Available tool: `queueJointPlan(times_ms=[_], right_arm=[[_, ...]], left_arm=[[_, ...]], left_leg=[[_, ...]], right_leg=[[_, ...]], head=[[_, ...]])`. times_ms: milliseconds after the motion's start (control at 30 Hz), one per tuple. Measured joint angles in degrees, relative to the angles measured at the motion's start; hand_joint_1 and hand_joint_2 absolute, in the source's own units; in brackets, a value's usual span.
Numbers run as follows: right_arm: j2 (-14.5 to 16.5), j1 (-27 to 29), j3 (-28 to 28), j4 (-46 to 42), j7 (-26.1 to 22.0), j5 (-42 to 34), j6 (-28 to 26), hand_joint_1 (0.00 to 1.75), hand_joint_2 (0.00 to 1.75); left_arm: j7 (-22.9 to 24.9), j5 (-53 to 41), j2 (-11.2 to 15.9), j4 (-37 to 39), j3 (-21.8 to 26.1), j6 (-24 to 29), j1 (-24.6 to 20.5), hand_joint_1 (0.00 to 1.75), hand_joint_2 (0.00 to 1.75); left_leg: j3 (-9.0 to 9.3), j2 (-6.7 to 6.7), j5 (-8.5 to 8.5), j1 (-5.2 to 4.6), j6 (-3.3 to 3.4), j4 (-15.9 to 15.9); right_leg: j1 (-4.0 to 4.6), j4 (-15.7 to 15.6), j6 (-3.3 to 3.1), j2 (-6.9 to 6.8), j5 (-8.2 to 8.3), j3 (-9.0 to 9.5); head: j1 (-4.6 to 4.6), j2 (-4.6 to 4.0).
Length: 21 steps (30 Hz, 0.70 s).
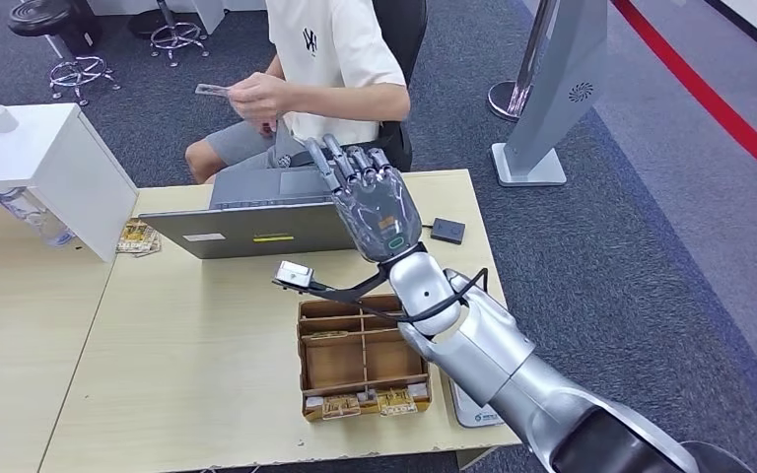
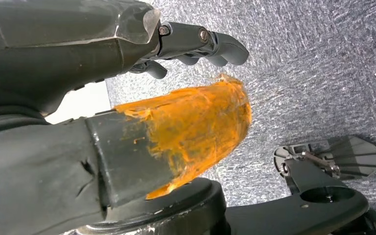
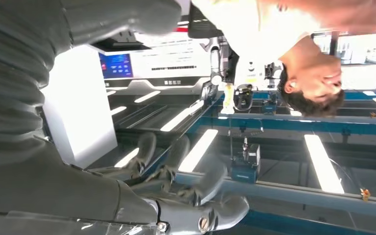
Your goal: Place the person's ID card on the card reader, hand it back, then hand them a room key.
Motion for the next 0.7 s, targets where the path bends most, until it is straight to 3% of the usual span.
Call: queueJointPlan(times_ms=[100, 200, 300, 500, 600, 700], right_arm=[[-1.25, 2.21, 0.05, -3.61, -0.02, -0.05, -0.04, 0.0, 1.75], [-1.58, 6.55, -2.06, -9.69, -4.55, -0.85, -0.06, 0.0, 1.75], [-0.59, 13.03, -6.62, -17.09, -14.67, -3.47, -0.06, 0.0, 1.75], [7.44, 27.43, -20.42, -28.63, -44.91, -12.91, -0.06, 0.0, 1.75], [11.31, 33.64, -26.76, -32.44, -51.55, -16.58, -0.06, 0.0, 1.75], [11.98, 37.23, -29.63, -35.17, -52.89, -18.33, -0.07, 0.0, 1.75]], left_arm=[[-0.24, 0.53, 0.03, 0.0, 0.0, 0.25, 0.05, 0.0, 0.0], [-0.54, 1.12, 0.03, 0.0, 0.0, 0.66, 0.16, 0.0, 0.0], [-1.14, 2.01, 0.05, 0.0, 0.0, 1.18, 0.45, 0.0, 0.0], [-2.11, 3.65, 0.12, 0.0, 0.05, 2.11, 1.42, 0.0, 0.0], [-2.53, 4.46, 0.25, 0.0, 0.16, 2.53, 1.9, 0.0, 0.0], [-2.91, 5.1, 0.4, 0.0, 0.17, 2.92, 2.24, 0.0, 0.0]], left_leg=[[-0.01, 0.0, 0.0, -0.01, 0.0, 0.0], [-0.04, -0.02, -0.01, -0.01, 0.0, -0.01], [-0.08, -0.07, -0.01, 0.01, 0.0, -0.03], [-0.13, -0.07, -0.03, 0.03, -0.03, -0.04], [-0.14, -0.08, -0.03, 0.05, -0.03, -0.05], [-0.14, -0.01, -0.03, 0.06, -0.02, -0.04]], right_leg=[[0.01, -0.01, 0.0, 0.0, -0.01, -0.01], [0.01, -0.01, 0.0, -0.02, -0.02, -0.04], [0.02, -0.01, 0.0, -0.07, -0.03, -0.06], [0.03, -0.01, -0.02, -0.1, -0.08, -0.1], [0.02, -0.01, -0.03, -0.11, -0.09, -0.1], [-0.01, -0.02, -0.01, -0.05, -0.06, -0.12]], head=[[-0.01, 0.0], [-0.02, 0.0], [0.0, 0.0], [0.0, 0.0], [0.01, 0.0], [0.04, 0.0]])
